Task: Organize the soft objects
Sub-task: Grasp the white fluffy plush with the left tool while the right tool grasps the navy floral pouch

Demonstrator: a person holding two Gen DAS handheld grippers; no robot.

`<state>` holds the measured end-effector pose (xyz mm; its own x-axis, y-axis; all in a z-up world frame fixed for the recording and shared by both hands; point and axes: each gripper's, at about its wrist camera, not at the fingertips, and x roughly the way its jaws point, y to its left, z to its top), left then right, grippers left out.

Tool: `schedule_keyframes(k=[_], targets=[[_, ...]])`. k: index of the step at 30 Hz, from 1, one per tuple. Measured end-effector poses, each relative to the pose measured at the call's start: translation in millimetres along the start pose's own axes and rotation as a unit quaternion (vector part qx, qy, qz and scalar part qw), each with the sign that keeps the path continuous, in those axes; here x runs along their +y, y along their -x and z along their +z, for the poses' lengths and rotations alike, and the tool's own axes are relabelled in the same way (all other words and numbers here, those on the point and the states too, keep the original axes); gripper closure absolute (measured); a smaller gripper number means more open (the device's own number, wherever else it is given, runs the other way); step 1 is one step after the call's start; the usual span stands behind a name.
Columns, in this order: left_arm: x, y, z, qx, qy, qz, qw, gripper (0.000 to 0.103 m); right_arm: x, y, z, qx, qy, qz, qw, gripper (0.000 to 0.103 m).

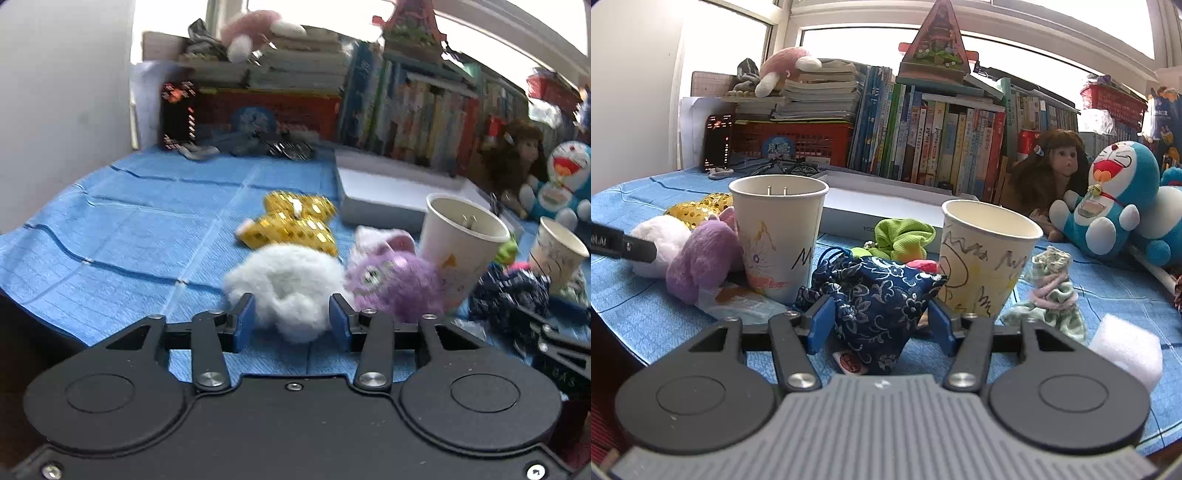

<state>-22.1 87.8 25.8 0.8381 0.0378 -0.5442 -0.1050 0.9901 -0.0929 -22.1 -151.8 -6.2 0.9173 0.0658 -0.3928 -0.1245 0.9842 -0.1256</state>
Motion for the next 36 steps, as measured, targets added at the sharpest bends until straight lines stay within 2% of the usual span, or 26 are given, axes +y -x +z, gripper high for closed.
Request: schedule_keyframes(k=[3,4,10,14,18,25,29,36], targets=[[3.1,-0.6,3.3,-0.015,-0.002,0.02,0.9997,0.025,-1.5,-2.8,0.4,0.003,-0.006,0.004,1.0,0.029],[4.4,-2.4,4.9,-0.014,-0.004,0.019,0.9997,0.022,-1.8,-4.0,0.4,0.005,-0.007,0.005,1.0,0.029],[11.1,-21.8,8.2,0.02,-0.003,-0.011,0.9997,0.02,-0.9,-10.4,0.2,0.014,-0.007,0.012,1.0,0.024],[9.1,-28.1,5.1,0.035,-0.042,-0.03,0.9981,0.014,0.2,-14.1,1.2,0.016,0.0,0.017,1.0,0.02],[2.1,-29.9,3.1,0.024,-0.08,-0.016,0.9964,0.01,1.5,-18.2,2.2,0.017,0.005,0.017,1.0,0.019],[-4.0,-38.1,2.3,0.006,-0.107,-0.009,0.9942,0.003,3.4,-23.3,3.5,0.016,0.013,0.015,1.0,0.018],[-1.0,-42.4,2.4,0.001,-0.104,-0.017,0.9945,0.002,4.8,-25.7,2.3,0.018,0.016,0.017,1.0,0.018],[11.8,-47.0,0.9,-0.007,-0.064,-0.042,0.997,0.004,5.9,-27.9,3.8,0.018,0.02,0.018,0.999,0.018]])
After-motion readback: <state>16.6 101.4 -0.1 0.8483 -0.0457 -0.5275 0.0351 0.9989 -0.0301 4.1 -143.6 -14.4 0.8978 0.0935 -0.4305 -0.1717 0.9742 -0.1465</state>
